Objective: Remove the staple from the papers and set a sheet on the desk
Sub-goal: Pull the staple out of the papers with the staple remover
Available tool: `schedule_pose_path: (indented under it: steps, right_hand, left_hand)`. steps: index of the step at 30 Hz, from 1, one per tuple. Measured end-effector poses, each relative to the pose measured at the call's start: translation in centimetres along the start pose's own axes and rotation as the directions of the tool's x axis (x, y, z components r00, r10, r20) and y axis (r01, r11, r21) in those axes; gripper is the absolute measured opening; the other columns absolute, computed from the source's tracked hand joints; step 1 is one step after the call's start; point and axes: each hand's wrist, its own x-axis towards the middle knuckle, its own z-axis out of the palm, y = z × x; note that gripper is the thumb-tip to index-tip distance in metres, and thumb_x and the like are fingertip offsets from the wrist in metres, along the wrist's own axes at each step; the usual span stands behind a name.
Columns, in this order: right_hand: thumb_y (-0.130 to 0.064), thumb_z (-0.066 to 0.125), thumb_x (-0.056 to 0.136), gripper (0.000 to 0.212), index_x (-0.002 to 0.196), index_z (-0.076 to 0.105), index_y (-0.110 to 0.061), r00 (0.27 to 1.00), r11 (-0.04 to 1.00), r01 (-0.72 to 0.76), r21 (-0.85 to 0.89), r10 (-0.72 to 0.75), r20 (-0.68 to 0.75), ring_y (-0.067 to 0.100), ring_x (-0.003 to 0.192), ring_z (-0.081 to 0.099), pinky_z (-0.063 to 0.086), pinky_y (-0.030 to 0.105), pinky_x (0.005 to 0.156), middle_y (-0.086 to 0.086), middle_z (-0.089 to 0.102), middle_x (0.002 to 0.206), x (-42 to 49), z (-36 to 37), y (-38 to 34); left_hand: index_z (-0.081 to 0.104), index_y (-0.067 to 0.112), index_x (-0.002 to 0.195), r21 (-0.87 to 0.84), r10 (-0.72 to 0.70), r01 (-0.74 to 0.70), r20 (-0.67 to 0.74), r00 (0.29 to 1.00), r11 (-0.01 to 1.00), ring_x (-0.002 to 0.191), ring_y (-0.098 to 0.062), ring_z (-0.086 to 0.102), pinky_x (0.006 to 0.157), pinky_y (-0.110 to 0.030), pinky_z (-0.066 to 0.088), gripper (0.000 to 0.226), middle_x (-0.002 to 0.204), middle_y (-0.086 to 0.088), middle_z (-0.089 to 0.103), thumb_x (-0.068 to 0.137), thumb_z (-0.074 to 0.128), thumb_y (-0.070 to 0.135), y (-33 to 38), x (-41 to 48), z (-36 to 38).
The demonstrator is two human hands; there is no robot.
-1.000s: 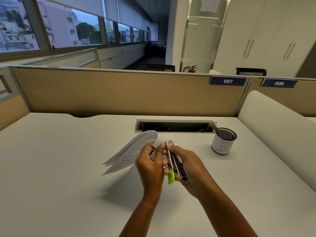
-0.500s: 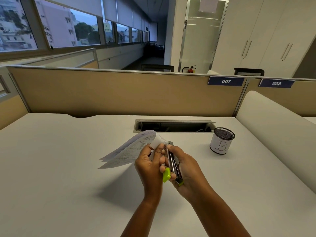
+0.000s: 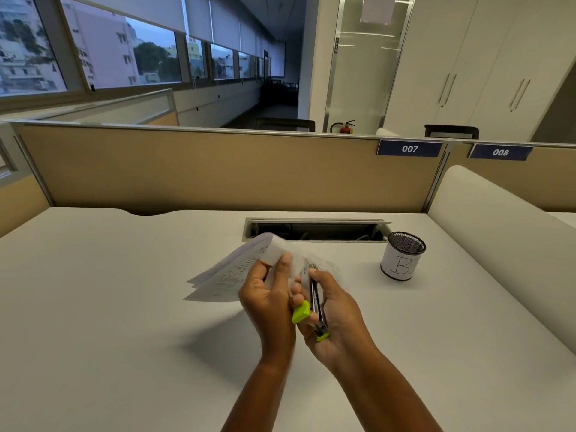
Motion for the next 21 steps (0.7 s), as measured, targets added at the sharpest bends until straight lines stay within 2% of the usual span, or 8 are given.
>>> schedule_pose_path:
  steps: [3, 5, 8, 10, 13, 17, 21]
  right_hand:
    - [-0.017, 0.051, 0.089, 0.028, 0.071, 0.055, 0.003, 0.993, 0.993, -0.058, 0.101, 0.068, -0.101, 0.011, 0.023, 0.044, 0.036, 0.01, 0.026, 0.01, 0.054, 0.037, 0.4, -1.3, 0.9]
    - [-0.018, 0.052, 0.088, 0.028, 0.068, 0.055, 0.002, 0.989, 0.99, -0.034, 0.14, 0.054, -0.14, 0.012, 0.024, 0.046, 0.036, 0.011, 0.026, 0.011, 0.056, 0.038, 0.5, -1.9, 1.2]
    - [-0.017, 0.049, 0.09, 0.025, 0.072, 0.055, 0.0, 0.987, 0.99, 0.021, 0.136, 0.001, -0.162, 0.012, 0.028, 0.05, 0.034, 0.01, 0.025, 0.009, 0.058, 0.042, 0.6, -2.4, 0.7]
    - [-0.011, 0.043, 0.091, 0.024, 0.07, 0.054, -0.004, 0.979, 0.99, 0.082, 0.112, -0.058, -0.195, 0.011, 0.029, 0.052, 0.032, 0.009, 0.026, 0.006, 0.058, 0.041, 0.8, -2.8, 0.0]
    - [-0.007, 0.037, 0.091, 0.027, 0.069, 0.052, -0.007, 0.949, 0.975, 0.185, 0.127, -0.143, -0.28, 0.01, 0.028, 0.053, 0.033, 0.008, 0.027, 0.005, 0.058, 0.044, 1.1, -3.9, -1.1]
    - [-0.006, 0.032, 0.091, 0.028, 0.07, 0.05, -0.011, 0.881, 0.957, 0.283, 0.062, -0.234, -0.412, 0.008, 0.027, 0.055, 0.039, 0.01, 0.031, 0.001, 0.061, 0.045, 1.9, -5.9, -3.1]
    - [-0.019, 0.045, 0.09, 0.02, 0.07, 0.046, -0.02, 0.73, 0.876, 0.437, -0.204, -0.478, -0.488, 0.008, 0.043, 0.055, 0.039, 0.018, 0.045, -0.001, 0.054, 0.068, 2.5, -7.2, -5.6]
  left_hand:
    - [0.061, 0.024, 0.083, -0.012, 0.089, -0.089, 0.02, 0.996, 0.996, 0.079, 0.003, 0.065, 0.065, -0.006, 0.052, 0.01, 0.083, 0.016, 0.062, 0.079, 0.061, 0.015, 2.3, 0.6, 1.2]
    - [0.058, 0.033, 0.078, -0.026, 0.096, -0.095, 0.057, 0.994, 0.995, 0.081, -0.006, 0.065, 0.066, -0.005, 0.051, 0.018, 0.085, 0.016, 0.061, 0.079, 0.061, 0.016, 3.2, 1.0, 1.9]
    - [0.06, 0.028, 0.082, -0.012, 0.029, -0.029, 0.021, 0.999, 0.999, 0.085, -0.016, 0.063, 0.068, -0.009, 0.052, 0.01, 0.087, 0.007, 0.063, 0.08, 0.061, 0.018, 3.0, 1.5, 2.0]
    - [0.06, 0.02, 0.085, -0.027, -0.036, 0.036, -0.017, 0.999, 0.999, 0.077, -0.014, 0.061, 0.06, -0.006, 0.051, 0.005, 0.084, 0.003, 0.062, 0.081, 0.06, 0.017, 2.6, 1.7, 1.8]
    - [0.057, 0.022, 0.084, -0.043, -0.105, 0.103, -0.035, 0.994, 0.994, 0.07, -0.013, 0.059, 0.054, -0.006, 0.05, 0.003, 0.078, 0.008, 0.059, 0.082, 0.059, 0.02, 2.4, 2.0, 1.4]
    - [0.055, 0.028, 0.073, -0.078, -0.178, 0.174, -0.043, 0.983, 0.982, 0.071, -0.013, 0.061, 0.054, -0.012, 0.053, 0.012, 0.075, 0.008, 0.06, 0.083, 0.057, 0.022, 2.2, 2.6, 0.7]
    - [0.055, 0.031, 0.072, -0.051, -0.206, 0.203, -0.057, 0.977, 0.978, 0.069, -0.014, 0.062, 0.058, -0.022, 0.055, 0.014, 0.075, 0.007, 0.061, 0.084, 0.056, 0.024, 1.7, 2.9, -0.1]
